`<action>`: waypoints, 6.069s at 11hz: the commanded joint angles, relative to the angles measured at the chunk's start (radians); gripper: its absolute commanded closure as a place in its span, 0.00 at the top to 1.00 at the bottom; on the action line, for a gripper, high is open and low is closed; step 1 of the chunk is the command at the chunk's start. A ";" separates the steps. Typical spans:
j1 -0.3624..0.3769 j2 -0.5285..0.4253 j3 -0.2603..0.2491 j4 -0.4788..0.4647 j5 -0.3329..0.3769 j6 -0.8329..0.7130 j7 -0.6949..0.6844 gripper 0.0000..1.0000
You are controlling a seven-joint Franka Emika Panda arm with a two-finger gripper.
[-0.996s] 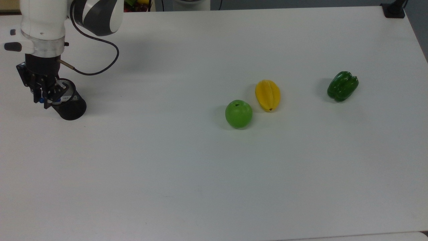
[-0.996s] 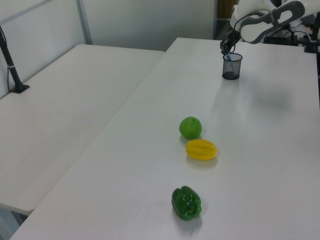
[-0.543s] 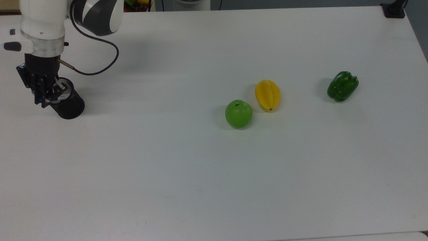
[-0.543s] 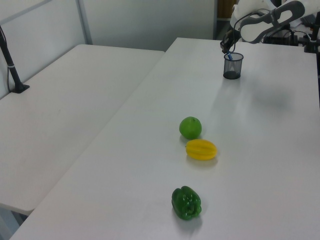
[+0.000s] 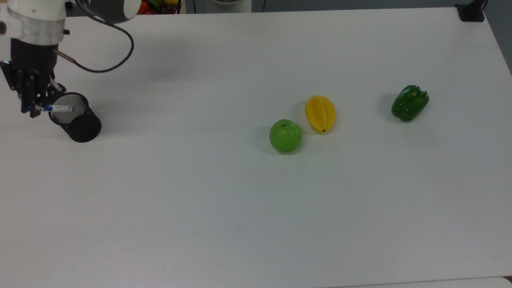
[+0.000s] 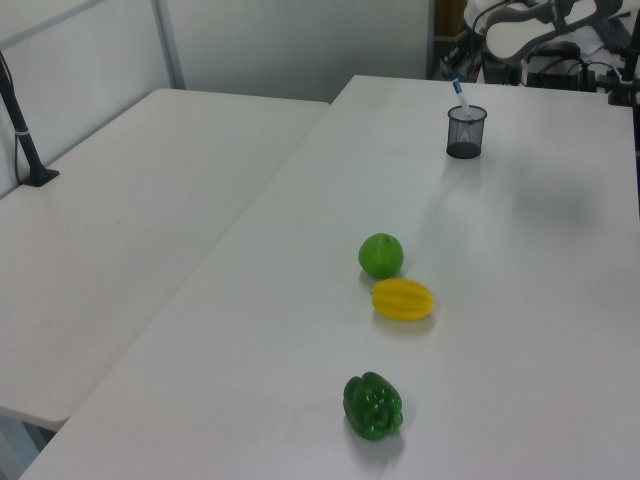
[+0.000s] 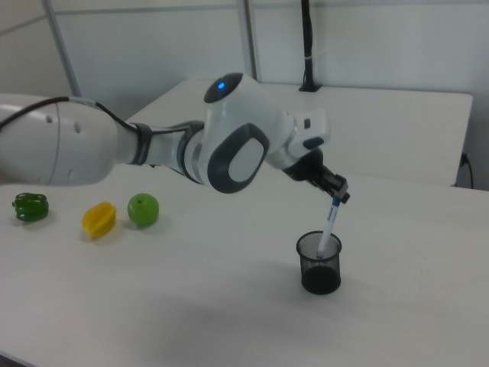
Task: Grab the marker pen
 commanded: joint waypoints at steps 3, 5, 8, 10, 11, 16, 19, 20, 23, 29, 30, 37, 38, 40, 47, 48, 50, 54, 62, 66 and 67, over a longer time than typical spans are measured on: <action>0.022 -0.197 -0.002 -0.028 0.094 -0.093 -0.013 0.00; 0.051 -0.269 0.000 -0.027 0.144 -0.183 -0.013 0.00; 0.102 -0.368 0.016 -0.022 0.222 -0.358 -0.013 0.00; 0.105 -0.399 0.070 0.004 0.257 -0.502 -0.013 0.00; 0.105 -0.405 0.093 0.031 0.280 -0.574 -0.013 0.00; 0.107 -0.439 0.231 0.029 0.380 -0.838 -0.015 0.00; 0.108 -0.428 0.328 -0.065 0.380 -0.849 -0.024 0.00; 0.108 -0.417 0.358 -0.086 0.365 -0.846 -0.027 0.00; 0.148 -0.356 0.406 -0.137 0.324 -0.802 -0.044 0.00; 0.189 -0.258 0.472 -0.306 0.214 -0.483 -0.035 0.00; 0.197 -0.236 0.472 -0.316 0.198 -0.451 -0.033 0.00; 0.217 -0.133 0.472 -0.387 0.148 -0.213 -0.002 0.00; 0.217 -0.120 0.472 -0.387 0.141 -0.204 -0.002 0.00; 0.219 -0.107 0.472 -0.387 0.139 -0.191 -0.002 0.03; 0.220 -0.098 0.472 -0.381 0.124 -0.193 -0.002 0.67; 0.219 -0.100 0.472 -0.379 0.125 -0.196 -0.002 0.80; 0.215 -0.113 0.472 -0.373 0.125 -0.207 -0.001 1.00; 0.176 -0.226 0.469 -0.299 0.127 -0.417 0.025 1.00; 0.088 -0.386 0.368 0.127 0.130 -1.137 0.059 1.00; 0.152 -0.455 0.265 0.119 0.142 -1.169 0.061 1.00; 0.159 -0.452 0.256 0.118 0.142 -1.158 0.048 1.00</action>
